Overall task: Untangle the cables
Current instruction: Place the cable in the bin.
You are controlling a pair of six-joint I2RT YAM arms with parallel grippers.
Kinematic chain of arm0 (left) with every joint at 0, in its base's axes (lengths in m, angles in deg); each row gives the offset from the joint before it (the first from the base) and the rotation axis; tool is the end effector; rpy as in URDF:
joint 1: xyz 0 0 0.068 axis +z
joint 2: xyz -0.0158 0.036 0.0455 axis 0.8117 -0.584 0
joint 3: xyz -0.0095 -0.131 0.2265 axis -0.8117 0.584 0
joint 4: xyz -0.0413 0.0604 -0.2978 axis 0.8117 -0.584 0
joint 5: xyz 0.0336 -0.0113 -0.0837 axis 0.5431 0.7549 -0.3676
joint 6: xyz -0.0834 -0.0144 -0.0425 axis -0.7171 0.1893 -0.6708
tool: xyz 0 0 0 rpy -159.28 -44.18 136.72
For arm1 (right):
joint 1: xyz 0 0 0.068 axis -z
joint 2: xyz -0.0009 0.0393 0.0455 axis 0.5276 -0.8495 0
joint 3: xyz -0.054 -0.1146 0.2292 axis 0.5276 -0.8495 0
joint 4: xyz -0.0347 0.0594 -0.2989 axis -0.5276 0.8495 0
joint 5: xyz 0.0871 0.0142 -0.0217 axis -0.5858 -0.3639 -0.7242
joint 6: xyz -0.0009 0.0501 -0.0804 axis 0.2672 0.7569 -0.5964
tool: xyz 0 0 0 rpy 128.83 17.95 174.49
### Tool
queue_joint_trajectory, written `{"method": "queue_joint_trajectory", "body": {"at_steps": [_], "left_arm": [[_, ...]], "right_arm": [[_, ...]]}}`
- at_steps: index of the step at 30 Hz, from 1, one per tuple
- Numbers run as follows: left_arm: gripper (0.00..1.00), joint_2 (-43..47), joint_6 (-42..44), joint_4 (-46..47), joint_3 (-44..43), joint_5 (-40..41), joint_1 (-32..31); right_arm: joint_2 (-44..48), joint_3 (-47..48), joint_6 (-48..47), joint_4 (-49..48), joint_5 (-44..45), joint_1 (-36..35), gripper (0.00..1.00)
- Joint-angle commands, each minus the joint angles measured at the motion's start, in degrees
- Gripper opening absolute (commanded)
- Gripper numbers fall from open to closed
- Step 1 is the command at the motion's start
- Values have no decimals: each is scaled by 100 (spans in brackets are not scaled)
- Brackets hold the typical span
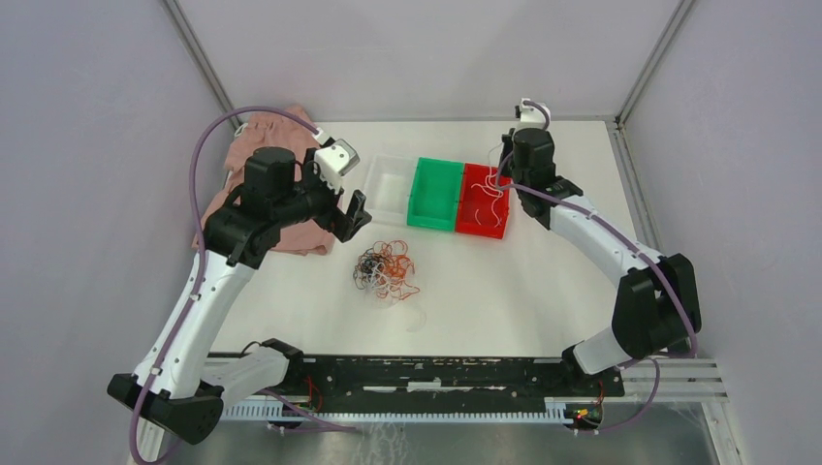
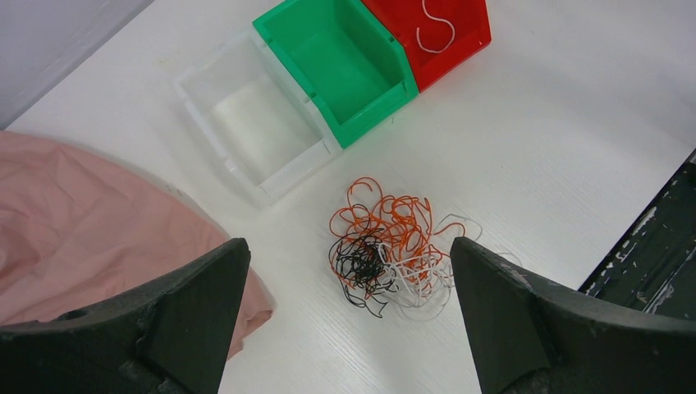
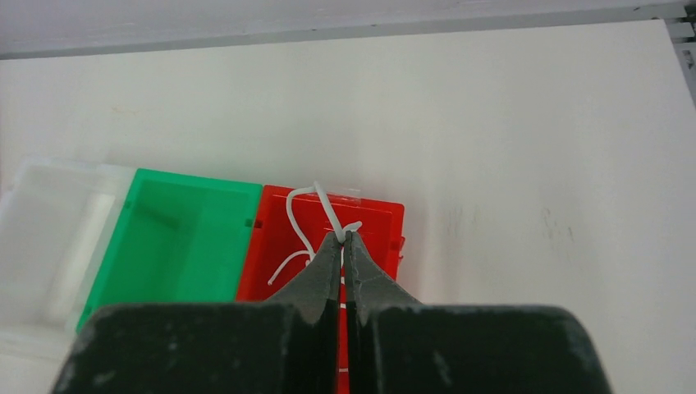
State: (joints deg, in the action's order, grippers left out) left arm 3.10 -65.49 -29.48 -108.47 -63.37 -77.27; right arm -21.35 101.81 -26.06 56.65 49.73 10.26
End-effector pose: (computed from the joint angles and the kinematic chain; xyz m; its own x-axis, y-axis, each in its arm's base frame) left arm 0.2635 -0.1430 0.3901 -0.2754 0.3785 -0.8837 0.7308 0.6796 0.0634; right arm 0.4244 0.1369 0.2656 -0.3174 0.1504 -0.9363 0.0348 0.9885 0.1471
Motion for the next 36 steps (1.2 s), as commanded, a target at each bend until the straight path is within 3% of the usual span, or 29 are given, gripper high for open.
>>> {"method": "queue_joint_trajectory", "body": {"at_steps": [1,16,19,27,31,36], "left_arm": [[99,-3,-170,84,-231,-8,-17],[99,-88,-74,-156,-239,120,-13],[99,-121,-57,-163,-239,114,-18],[99,-172,-8,-154,-241,91,-4],[99,-161,11,-129,-223,68,-6],[99,-122,19,-128,-242,72,-9]], "right_arm": [[47,-114,-166,-122,409,18,0],[-1549,627,-36,478,171,-257,3],[-1574,718,-26,477,-9,-250,24],[-1076,868,-165,799,-191,-244,70],[-976,964,-192,777,-293,-209,72],[-1494,1570,-168,998,-229,-74,71]]}}
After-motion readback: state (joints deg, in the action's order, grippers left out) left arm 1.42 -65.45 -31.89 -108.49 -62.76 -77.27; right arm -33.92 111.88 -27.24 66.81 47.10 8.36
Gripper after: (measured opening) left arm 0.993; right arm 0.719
